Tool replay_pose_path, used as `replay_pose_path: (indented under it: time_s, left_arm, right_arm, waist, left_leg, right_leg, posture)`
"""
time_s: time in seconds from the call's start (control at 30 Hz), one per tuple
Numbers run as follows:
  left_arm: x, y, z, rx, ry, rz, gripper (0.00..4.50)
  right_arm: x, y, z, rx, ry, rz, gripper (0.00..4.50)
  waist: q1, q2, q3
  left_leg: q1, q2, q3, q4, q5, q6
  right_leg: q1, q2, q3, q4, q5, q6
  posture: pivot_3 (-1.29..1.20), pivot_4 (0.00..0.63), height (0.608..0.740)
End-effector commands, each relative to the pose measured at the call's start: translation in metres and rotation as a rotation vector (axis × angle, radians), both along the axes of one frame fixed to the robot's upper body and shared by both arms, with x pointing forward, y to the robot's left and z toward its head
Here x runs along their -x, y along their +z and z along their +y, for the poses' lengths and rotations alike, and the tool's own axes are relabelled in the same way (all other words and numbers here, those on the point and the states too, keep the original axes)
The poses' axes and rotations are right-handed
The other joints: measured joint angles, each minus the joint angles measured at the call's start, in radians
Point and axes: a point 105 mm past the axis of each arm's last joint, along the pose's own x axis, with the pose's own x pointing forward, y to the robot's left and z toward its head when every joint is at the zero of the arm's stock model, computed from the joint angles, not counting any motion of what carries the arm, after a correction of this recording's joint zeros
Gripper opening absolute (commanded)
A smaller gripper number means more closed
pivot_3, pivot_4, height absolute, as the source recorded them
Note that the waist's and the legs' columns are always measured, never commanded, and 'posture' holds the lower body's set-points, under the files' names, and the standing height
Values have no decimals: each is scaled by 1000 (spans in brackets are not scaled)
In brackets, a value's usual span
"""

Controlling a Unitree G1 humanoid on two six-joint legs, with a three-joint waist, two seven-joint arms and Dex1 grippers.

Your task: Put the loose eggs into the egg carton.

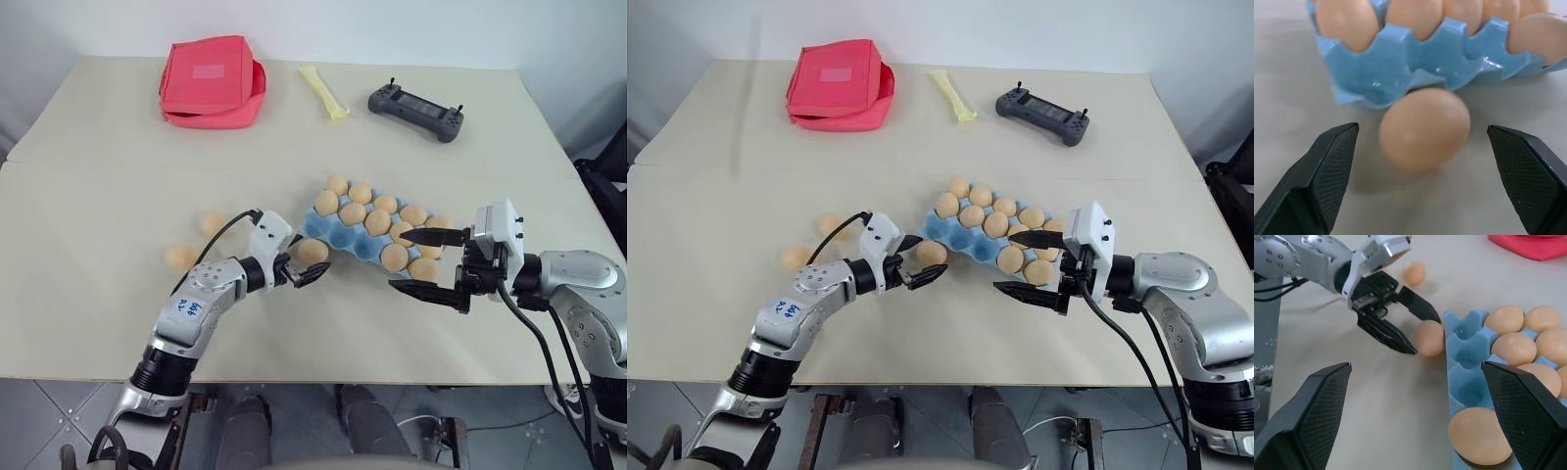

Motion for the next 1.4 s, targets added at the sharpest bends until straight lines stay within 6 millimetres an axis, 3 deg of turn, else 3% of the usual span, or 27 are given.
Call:
replay_pose_path:
  time_s: [0.03, 0.2, 0.3, 0.47, 0.53, 0.77, 0.9, 1.0, 1.17, 1.4]
  left_arm:
    - [-3, 3, -11, -6, -29, -39, 4500]
    - [-5, 0, -14, -8, -33, -19, 4500]
    - [-7, -1, -15, 1, -24, -23, 3941]
    - [-9, 0, -15, 9, -12, -26, 2367]
    - [-8, 1, -16, 20, -8, -23, 2107]
    - [3, 7, -12, 40, -46, -25, 1998]
    - [33, 36, -16, 128, -184, -55, 1998]
    - [41, 53, -15, 169, -207, -69, 1998]
    - [23, 70, -24, 191, -168, -149, 1998]
    - [6, 56, -69, 174, -264, -143, 1998]
  right_arm:
    - [3, 12, -1, -8, -7, -50, 4459]
    - [3, 12, -2, -5, -17, -50, 4459]
    - [3, 12, -2, -4, -22, -50, 4500]
    - [3, 12, -1, -2, -25, -50, 4500]
    - [2, 13, -1, -4, -28, -51, 4500]
    - [2, 12, -1, -2, -32, -49, 4500]
    - [4, 11, -2, 0, -42, -47, 4500]
    - [5, 11, -3, 1, -45, -44, 4500]
    - [5, 10, -3, -1, -49, -40, 4500]
    - [8, 17, -13, -26, -89, -69, 4500]
  waist:
    - [1, 0, 0]
    - [6, 0, 0]
    - [14, 0, 0]
    - [21, 0, 0]
    - [22, 0, 0]
    - [20, 0, 0]
    - [20, 0, 0]
    - [21, 0, 0]
    - [21, 0, 0]
    - [21, 0, 0]
  left_leg:
    - [0, 0, 0, 0, 0, 0]
    - [0, 0, 0, 0, 0, 0]
    - [0, 0, 0, 0, 0, 0]
    - [0, 0, 0, 1, 0, 0]
    - [0, 0, 0, 1, 0, 0]
    - [0, 0, 0, 0, 0, 0]
    - [0, 0, 0, 0, 0, 0]
    - [0, 0, 0, 0, 0, 0]
    - [0, 0, -1, 5, 0, 0]
    - [-2, -1, 0, 11, 0, 0]
  right_leg:
    - [0, 0, 0, 0, 0, 0]
    - [0, 0, 0, 0, 0, 0]
    - [0, 0, 0, 0, 0, 0]
    - [0, 0, 0, 0, 0, 0]
    - [0, 0, 0, 0, 0, 0]
    - [0, 0, 0, 1, 0, 0]
    - [0, 0, 0, 1, 0, 0]
    - [0, 0, 0, 1, 0, 0]
    - [2, 0, 0, 0, -1, -1]
    - [5, 0, 1, -4, -3, -7]
  posture:
    - [0, 150, 740]
    - [0, 150, 740]
    - [0, 150, 740]
    - [0, 150, 740]
    - [0, 150, 740]
    - [0, 150, 740]
    - [0, 150, 740]
    - [0, 150, 740]
    - [0, 150, 740]
    - [0, 150, 740]
